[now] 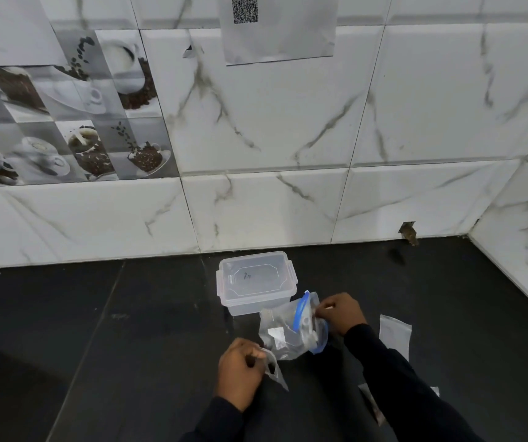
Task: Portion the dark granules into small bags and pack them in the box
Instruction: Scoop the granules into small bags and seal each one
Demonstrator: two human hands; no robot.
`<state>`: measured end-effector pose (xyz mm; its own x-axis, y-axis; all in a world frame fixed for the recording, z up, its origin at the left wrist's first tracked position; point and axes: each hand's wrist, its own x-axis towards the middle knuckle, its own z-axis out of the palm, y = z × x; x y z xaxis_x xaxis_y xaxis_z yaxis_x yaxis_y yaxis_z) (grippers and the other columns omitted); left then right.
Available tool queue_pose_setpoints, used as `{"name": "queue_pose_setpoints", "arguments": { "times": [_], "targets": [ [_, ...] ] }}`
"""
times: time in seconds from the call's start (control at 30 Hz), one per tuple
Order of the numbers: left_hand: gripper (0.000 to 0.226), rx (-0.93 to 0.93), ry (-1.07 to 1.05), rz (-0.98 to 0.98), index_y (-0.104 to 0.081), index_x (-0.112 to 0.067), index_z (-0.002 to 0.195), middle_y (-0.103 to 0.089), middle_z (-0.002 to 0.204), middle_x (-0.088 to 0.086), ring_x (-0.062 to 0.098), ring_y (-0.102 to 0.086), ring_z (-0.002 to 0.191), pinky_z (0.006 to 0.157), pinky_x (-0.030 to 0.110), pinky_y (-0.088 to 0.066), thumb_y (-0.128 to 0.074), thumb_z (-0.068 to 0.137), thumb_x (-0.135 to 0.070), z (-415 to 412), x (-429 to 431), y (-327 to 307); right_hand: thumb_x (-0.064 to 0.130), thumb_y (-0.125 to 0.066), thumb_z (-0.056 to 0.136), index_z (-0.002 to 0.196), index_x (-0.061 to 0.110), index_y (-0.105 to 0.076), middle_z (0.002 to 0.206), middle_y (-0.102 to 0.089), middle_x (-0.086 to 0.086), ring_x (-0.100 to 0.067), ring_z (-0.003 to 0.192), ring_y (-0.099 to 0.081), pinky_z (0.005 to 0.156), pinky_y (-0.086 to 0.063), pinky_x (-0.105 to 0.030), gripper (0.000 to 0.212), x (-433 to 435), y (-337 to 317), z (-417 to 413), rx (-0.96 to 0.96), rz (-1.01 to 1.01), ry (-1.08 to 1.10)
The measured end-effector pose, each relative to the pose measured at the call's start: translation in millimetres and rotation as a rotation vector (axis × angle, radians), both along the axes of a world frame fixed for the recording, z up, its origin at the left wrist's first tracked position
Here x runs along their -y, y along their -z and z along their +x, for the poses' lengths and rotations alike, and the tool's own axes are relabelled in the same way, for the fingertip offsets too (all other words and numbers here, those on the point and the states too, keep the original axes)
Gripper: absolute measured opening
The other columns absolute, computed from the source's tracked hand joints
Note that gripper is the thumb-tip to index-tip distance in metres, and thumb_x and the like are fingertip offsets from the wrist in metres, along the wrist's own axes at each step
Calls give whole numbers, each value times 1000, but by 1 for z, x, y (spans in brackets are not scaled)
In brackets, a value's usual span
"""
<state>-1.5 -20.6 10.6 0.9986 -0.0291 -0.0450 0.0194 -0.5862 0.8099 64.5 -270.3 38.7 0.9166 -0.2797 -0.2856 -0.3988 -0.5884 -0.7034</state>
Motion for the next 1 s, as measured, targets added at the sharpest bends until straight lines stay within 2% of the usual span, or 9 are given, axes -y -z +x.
{"name": "queue_pose_setpoints", "arguments": {
  "times": [0.07,0.17,0.27,0.4,0.53,0.67,0.8,0.9,1.0],
  "targets": [
    [18,32,3,-5,-76,-18,69,-69,88,-13,-4,-63,88,76,7,-45,-74,74,-1,0,-2,-4,15,-75,77,69,8,-77,69,-72,-7,-10,59,-61,45,-40,-8,11,6,-5,-7,-2,25,22],
    [17,55,47,27,-75,-18,70,-68,86,-13,-3,-64,88,76,4,-46,-73,77,-3,3,-3,-16,15,-77,77,67,10,-77,67,-72,-2,-10,62,-64,48,-44,-12,11,18,-13,-19,39,50,81],
    [15,79,115,95,-74,-16,71,-66,85,-11,2,-63,80,77,16,-52,-68,79,-5,9,1,-31,19,-78,75,63,10,-75,64,-71,-8,-14,61,-61,54,-45,-25,16,29,-27,-28,106,51,130],
    [13,72,190,146,-75,-16,80,-65,92,-11,2,-61,87,82,17,-51,-66,81,-7,17,18,-53,18,-78,77,64,13,-76,49,-59,1,-8,46,-48,49,-39,-25,15,26,-67,-46,234,204,96],
    [13,21,231,105,-75,-18,88,-64,97,-11,2,-60,91,78,16,-51,-67,81,-10,24,35,-69,17,-79,79,69,15,-77,56,-66,2,-5,48,-52,48,-41,-18,11,2,-102,-71,367,282,-7],
    [14,9,251,110,-76,-19,87,-64,95,-10,6,-61,87,73,15,-48,-68,78,-11,29,48,-82,25,-76,82,73,18,-71,70,-66,5,-7,63,-61,58,-50,-17,12,-27,-97,-97,538,36,-58],
    [10,-8,212,121,-75,-14,84,-65,93,-5,13,-62,86,67,19,-45,-71,75,-15,32,52,-85,31,-63,88,77,18,-68,76,-59,9,5,66,-46,62,-40,-4,18,-50,-57,-111,812,-310,-152],
    [11,-56,189,134,-74,-12,87,-65,97,-1,14,-62,88,72,24,-50,-73,77,-15,31,53,-87,23,-64,89,81,13,-69,74,-57,1,-2,67,-46,61,-38,-13,14,-53,-34,-118,975,-463,-187],
    [10,-81,186,138,-73,-9,87,-65,99,2,18,-63,91,79,31,-55,-73,78,-14,29,54,-89,25,-59,92,88,11,-70,81,-60,-1,-5,77,-50,67,-43,-17,18,-53,-19,-121,1024,-551,-213]
  ]
}}
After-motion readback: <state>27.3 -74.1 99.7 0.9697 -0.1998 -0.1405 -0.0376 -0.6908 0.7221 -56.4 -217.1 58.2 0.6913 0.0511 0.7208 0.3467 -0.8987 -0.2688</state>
